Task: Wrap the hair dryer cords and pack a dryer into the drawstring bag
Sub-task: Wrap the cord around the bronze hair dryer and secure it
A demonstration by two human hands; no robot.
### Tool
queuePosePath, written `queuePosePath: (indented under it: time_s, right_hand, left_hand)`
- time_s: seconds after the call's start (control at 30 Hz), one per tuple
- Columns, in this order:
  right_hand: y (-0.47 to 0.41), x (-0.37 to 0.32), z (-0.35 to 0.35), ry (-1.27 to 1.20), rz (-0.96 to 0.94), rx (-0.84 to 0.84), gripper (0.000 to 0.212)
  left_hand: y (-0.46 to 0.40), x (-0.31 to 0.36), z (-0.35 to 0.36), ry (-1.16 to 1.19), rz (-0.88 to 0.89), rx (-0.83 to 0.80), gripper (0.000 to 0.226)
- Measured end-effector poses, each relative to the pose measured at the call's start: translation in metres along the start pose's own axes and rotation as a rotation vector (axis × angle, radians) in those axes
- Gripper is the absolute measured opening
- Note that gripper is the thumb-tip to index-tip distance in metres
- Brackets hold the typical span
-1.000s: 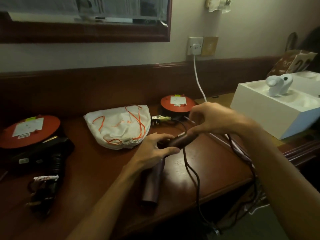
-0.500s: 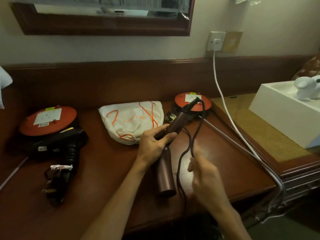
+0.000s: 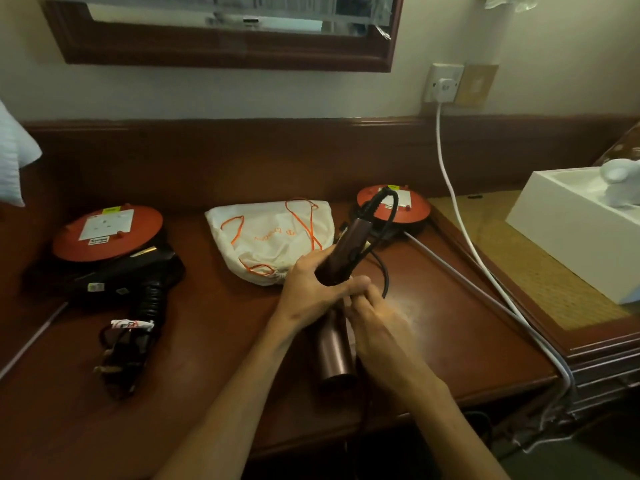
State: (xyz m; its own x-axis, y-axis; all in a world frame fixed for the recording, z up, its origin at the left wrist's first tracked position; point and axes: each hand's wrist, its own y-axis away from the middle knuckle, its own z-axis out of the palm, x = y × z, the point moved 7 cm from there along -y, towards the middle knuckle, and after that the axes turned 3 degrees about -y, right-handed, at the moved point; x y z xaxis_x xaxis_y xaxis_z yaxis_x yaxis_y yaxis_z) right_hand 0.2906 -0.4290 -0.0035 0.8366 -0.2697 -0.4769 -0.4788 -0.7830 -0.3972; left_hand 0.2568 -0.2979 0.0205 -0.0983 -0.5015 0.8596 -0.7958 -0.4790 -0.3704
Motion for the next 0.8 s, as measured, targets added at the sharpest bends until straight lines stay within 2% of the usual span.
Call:
queuePosePath:
  time_s: [0.07, 0.13, 0.17, 0.23, 0.27, 0.37, 0.5, 0.6, 0.67, 0.8]
  right_hand:
    - [0.007, -0.005, 0.013, -0.101, 0.03, -0.15, 0.05]
    - [0.014, 0.002, 0.017, -0.109, 0.1, -0.206, 0.062]
    - [0.016, 0.009, 0.014, -0.112, 0.128, -0.185, 0.056]
    - [0.023, 0.021, 0.001, -0.209, 0.186, -0.061, 0.02]
    - [0.025, 0.025, -0.004, -0.291, 0.208, -0.011, 0.017]
    - [0.024, 0.027, -0.007, -0.443, 0.221, 0.016, 0.021]
    - [0.017, 0.031, -0.005, -0.431, 0.211, 0.011, 0.019]
    - [0.014, 0.04, -0.008, -0.437, 0.237, 0.018, 0.021]
    - [0.011, 0.044, -0.009, -0.461, 0.253, 0.019, 0.02]
    - [-0.001, 0.043, -0.008, -0.487, 0.234, 0.037, 0.019]
  left_hand:
    - [-0.001, -0.008, -0.003, -0.068, -0.015, 0.001, 0.023]
    - [-0.001, -0.015, -0.005, -0.125, -0.019, -0.016, 0.022]
    - [0.0, -0.016, -0.006, -0.137, -0.012, -0.007, 0.019]
    - [0.002, -0.014, -0.011, -0.137, 0.009, 0.021, 0.018]
    - [0.002, -0.013, -0.013, -0.134, 0.02, 0.017, 0.025]
    - [0.003, -0.012, -0.007, -0.178, 0.022, -0.061, 0.022]
    - [0.005, -0.015, 0.003, -0.331, 0.003, -0.164, 0.076]
    - [0.006, -0.018, 0.003, -0.359, -0.008, -0.18, 0.087]
    - [0.006, -0.021, 0.004, -0.384, -0.038, -0.211, 0.082]
    - [0.005, -0.018, 0.011, -0.412, -0.076, -0.266, 0.055]
